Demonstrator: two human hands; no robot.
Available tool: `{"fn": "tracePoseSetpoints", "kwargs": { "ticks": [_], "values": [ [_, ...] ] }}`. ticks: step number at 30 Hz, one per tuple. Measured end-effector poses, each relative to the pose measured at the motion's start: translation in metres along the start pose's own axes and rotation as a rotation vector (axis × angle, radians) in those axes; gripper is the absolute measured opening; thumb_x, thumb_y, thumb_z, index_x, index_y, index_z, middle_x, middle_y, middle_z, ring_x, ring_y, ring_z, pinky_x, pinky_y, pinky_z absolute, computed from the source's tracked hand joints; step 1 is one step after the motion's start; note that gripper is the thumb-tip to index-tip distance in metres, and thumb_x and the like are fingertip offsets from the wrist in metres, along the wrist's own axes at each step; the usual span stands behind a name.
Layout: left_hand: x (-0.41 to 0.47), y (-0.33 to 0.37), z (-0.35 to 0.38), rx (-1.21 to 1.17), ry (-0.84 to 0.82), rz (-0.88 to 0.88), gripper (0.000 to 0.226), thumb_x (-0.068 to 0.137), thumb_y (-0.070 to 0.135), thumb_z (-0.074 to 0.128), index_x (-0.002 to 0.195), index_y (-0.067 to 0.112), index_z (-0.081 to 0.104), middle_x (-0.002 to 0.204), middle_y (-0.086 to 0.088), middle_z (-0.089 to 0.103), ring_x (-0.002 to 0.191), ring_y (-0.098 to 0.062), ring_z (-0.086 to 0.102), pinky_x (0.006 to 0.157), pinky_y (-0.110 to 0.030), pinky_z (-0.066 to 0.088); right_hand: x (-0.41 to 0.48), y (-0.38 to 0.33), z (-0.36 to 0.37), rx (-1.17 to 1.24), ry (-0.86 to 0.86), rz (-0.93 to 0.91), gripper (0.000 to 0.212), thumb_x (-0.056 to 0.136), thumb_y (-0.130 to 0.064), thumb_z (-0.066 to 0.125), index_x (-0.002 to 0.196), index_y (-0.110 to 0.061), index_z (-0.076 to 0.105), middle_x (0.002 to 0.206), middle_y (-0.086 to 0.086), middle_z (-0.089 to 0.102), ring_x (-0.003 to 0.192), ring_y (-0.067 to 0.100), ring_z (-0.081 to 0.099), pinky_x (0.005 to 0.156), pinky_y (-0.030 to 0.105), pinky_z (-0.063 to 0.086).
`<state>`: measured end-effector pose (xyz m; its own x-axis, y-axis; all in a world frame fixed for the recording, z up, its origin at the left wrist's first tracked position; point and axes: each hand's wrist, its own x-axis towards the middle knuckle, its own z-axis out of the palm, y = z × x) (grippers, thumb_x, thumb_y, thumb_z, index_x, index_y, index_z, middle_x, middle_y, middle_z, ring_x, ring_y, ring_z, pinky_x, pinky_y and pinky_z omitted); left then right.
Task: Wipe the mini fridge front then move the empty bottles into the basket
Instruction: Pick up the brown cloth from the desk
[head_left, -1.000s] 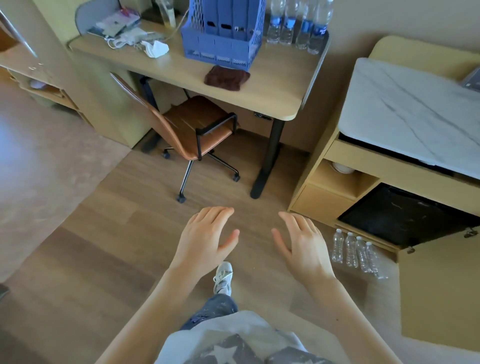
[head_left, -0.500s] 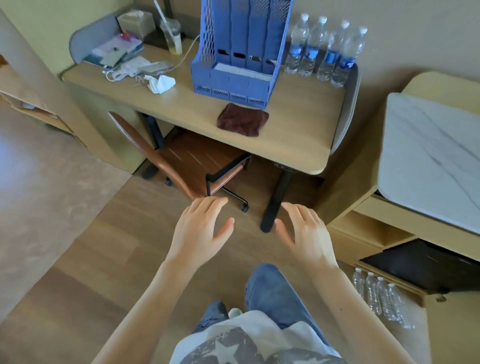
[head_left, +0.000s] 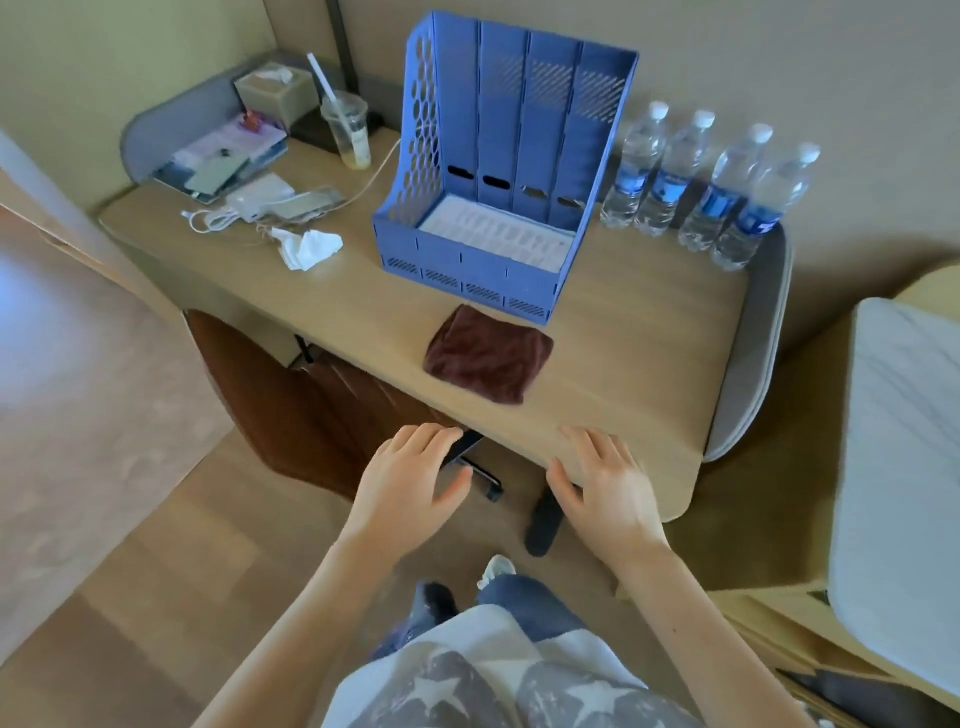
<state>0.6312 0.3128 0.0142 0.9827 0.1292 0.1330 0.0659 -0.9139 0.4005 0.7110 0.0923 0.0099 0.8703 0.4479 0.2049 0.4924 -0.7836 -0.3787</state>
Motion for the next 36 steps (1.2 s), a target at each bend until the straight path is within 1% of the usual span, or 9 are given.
{"fn": "tracePoseSetpoints", "kwargs": {
  "ticks": [5,10,14,17,20,24,28,31,36],
  "values": [
    [0.078,-0.005,-0.007,-0.008,0.028,0.023,0.041,0.095,0.035,0.055,0.126,0.01,0.064,0.119,-0.001,0.067,0.109,-0.023,0.062,0.089,-0.037,0.052,0.075,0.014,0.001,-0.021,0.04,-0.06,0.024,0.089,-0.016,0.071,0.106,0.0,0.068,0.102,0.017,0.071,0.092,0.041,0.067,0.073,0.045,0.057],
    [0.12,-0.025,-0.009,-0.013,0.014,0.014,0.044,0.095,0.04,0.051,0.126,0.012,0.064,0.117,0.001,0.067,0.107,-0.02,0.061,0.085,-0.032,0.05,0.118,0.014,0.009,-0.02,0.025,-0.083,0.04,0.096,-0.031,0.05,0.119,-0.002,0.067,0.109,0.014,0.071,0.101,0.036,0.067,0.078,0.043,0.055],
    [0.135,-0.048,0.001,-0.003,-0.079,0.037,0.039,0.095,0.035,0.061,0.127,0.012,0.063,0.119,0.001,0.066,0.111,-0.021,0.06,0.085,-0.034,0.051,0.133,0.012,0.032,-0.034,-0.041,-0.071,0.035,0.095,-0.024,0.065,0.123,-0.004,0.065,0.112,0.012,0.07,0.103,0.035,0.066,0.081,0.045,0.056],
    [0.146,-0.064,0.002,-0.01,-0.113,0.045,0.04,0.094,0.035,0.06,0.126,0.012,0.064,0.118,0.001,0.066,0.11,-0.022,0.06,0.085,-0.036,0.052,0.146,0.013,0.05,-0.008,-0.059,-0.029,0.038,0.094,-0.025,0.066,0.126,-0.004,0.064,0.116,0.012,0.069,0.105,0.035,0.065,0.085,0.045,0.055],
    [0.158,-0.08,0.001,-0.014,-0.122,0.041,0.039,0.093,0.034,0.061,0.125,0.012,0.064,0.115,0.001,0.067,0.108,-0.022,0.06,0.083,-0.036,0.052,0.164,0.018,0.07,0.075,-0.148,0.091,0.051,0.095,-0.037,0.063,0.139,-0.012,0.056,0.135,0.007,0.06,0.123,0.029,0.055,0.099,0.044,0.049],
    [0.169,-0.098,0.003,-0.018,-0.162,0.04,0.039,0.093,0.035,0.06,0.126,0.013,0.064,0.115,0.002,0.066,0.107,-0.021,0.06,0.082,-0.033,0.05,0.189,0.031,0.099,0.127,-0.371,0.143,0.078,0.089,-0.057,0.063,0.154,-0.024,0.036,0.157,-0.001,0.037,0.143,0.023,0.03,0.114,0.045,0.035],
    [0.175,-0.111,0.007,-0.01,-0.21,0.022,0.049,0.092,0.045,0.043,0.125,0.015,0.063,0.118,0.005,0.065,0.108,-0.019,0.059,0.084,-0.033,0.05,0.21,0.046,0.124,0.046,-0.445,0.189,0.082,0.089,-0.066,0.053,0.156,-0.025,0.03,0.159,-0.002,0.031,0.145,0.023,0.023,0.118,0.045,0.027],
    [0.178,-0.119,0.01,-0.008,-0.229,0.024,0.05,0.092,0.045,0.041,0.123,0.014,0.065,0.116,0.003,0.066,0.106,-0.021,0.06,0.083,-0.033,0.051,0.22,0.051,0.134,-0.065,-0.501,0.159,0.09,0.084,-0.074,0.051,0.155,-0.023,0.03,0.159,-0.001,0.031,0.145,0.026,0.02,0.116,0.045,0.023],
    [0.184,-0.124,0.014,-0.01,-0.262,0.025,0.045,0.092,0.04,0.048,0.124,0.012,0.065,0.118,0.002,0.066,0.108,-0.022,0.06,0.084,-0.034,0.05,0.228,0.047,0.137,-0.071,-0.569,0.173,0.096,0.073,-0.072,0.066,0.151,-0.026,0.033,0.147,0.004,0.041,0.131,0.031,0.036,0.108,0.046,0.035]
  ]
}}
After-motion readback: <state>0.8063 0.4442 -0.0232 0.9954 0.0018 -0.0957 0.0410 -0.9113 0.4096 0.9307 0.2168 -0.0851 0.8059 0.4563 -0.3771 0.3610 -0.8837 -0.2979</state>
